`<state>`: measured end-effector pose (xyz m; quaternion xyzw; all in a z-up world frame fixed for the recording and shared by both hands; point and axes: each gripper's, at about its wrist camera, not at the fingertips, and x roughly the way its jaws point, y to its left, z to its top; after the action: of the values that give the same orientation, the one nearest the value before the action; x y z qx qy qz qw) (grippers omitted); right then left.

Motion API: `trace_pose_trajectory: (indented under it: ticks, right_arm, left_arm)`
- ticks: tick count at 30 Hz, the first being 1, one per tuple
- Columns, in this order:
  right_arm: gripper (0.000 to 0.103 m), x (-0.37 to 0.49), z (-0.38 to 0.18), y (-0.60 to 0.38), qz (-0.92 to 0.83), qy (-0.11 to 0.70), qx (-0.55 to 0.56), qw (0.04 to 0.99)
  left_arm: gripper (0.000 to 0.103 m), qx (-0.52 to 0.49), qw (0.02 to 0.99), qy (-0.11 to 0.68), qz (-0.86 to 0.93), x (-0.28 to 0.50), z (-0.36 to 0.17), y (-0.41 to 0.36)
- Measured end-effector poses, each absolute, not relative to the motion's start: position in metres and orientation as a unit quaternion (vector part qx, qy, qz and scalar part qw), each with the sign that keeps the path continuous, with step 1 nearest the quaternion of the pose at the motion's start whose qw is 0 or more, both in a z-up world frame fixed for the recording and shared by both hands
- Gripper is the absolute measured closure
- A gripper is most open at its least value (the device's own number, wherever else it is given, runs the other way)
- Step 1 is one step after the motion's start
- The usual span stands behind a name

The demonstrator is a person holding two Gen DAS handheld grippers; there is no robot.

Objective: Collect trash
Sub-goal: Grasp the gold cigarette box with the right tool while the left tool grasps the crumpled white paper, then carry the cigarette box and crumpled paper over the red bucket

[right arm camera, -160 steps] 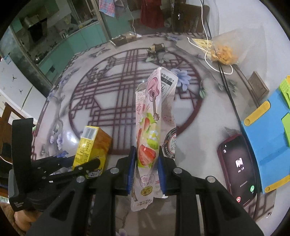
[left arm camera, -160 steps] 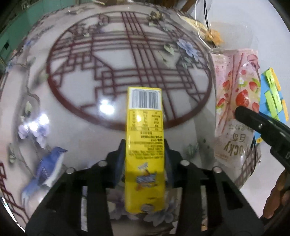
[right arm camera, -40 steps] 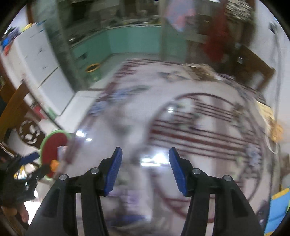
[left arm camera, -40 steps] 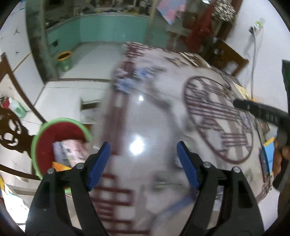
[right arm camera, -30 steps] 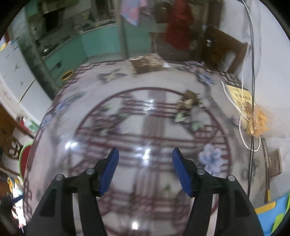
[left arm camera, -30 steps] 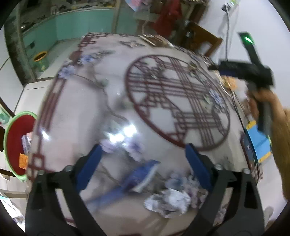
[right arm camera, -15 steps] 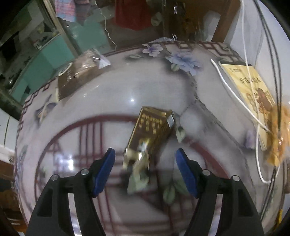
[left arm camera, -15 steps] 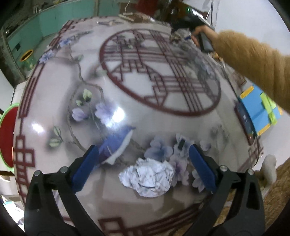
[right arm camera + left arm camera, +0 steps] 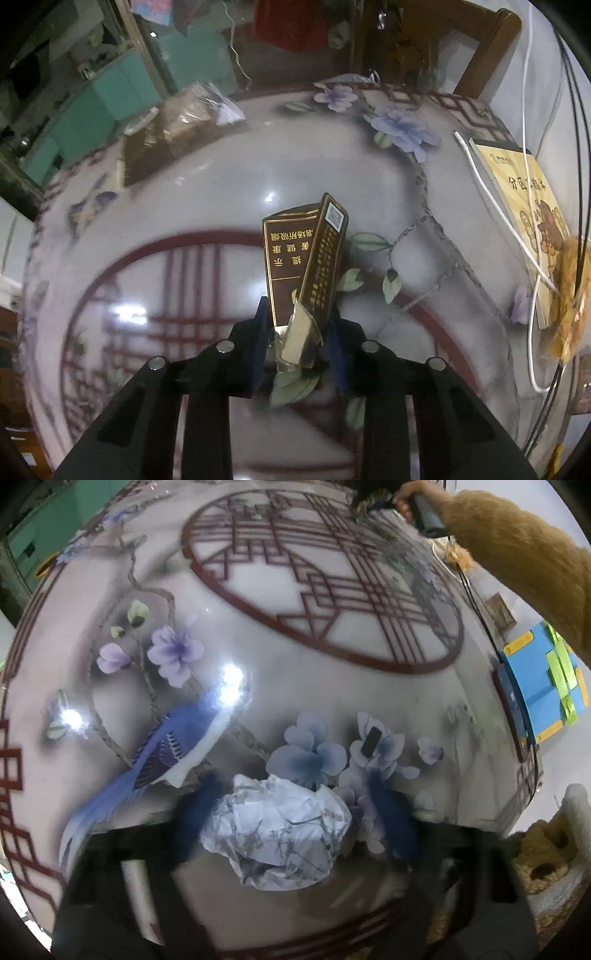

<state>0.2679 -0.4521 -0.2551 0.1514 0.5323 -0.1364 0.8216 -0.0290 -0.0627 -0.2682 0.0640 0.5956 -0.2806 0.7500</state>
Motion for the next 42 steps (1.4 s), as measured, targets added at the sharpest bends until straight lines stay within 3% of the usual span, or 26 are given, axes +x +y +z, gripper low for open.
trace_pose_trajectory:
  ticks: [8,17,25,42]
  right_arm:
    - [0.075,0.192,-0.184,-0.387,-0.058,0.472,0.139,0.869]
    - [0.074,0.106,-0.115,-0.273,0.011,0.411,0.099,0.906]
    - [0.073,0.076,-0.103,-0.184,0.043,0.398,0.059,0.914]
    - [0.073,0.091,-0.086,-0.035,0.059,0.384,0.035,0.921]
  left_arm:
    - [0.052,0.039,0.779,0.557,-0.286,-0.017,-0.247,-0.053]
    - [0.052,-0.032,0.860,0.460,-0.218,0.026,-0.160,-0.006]
    - [0.052,-0.048,0.893,0.415,-0.170,0.051,-0.117,0.045]
    - [0.052,-0.051,0.903,0.397,-0.155,0.090,-0.095,0.176]
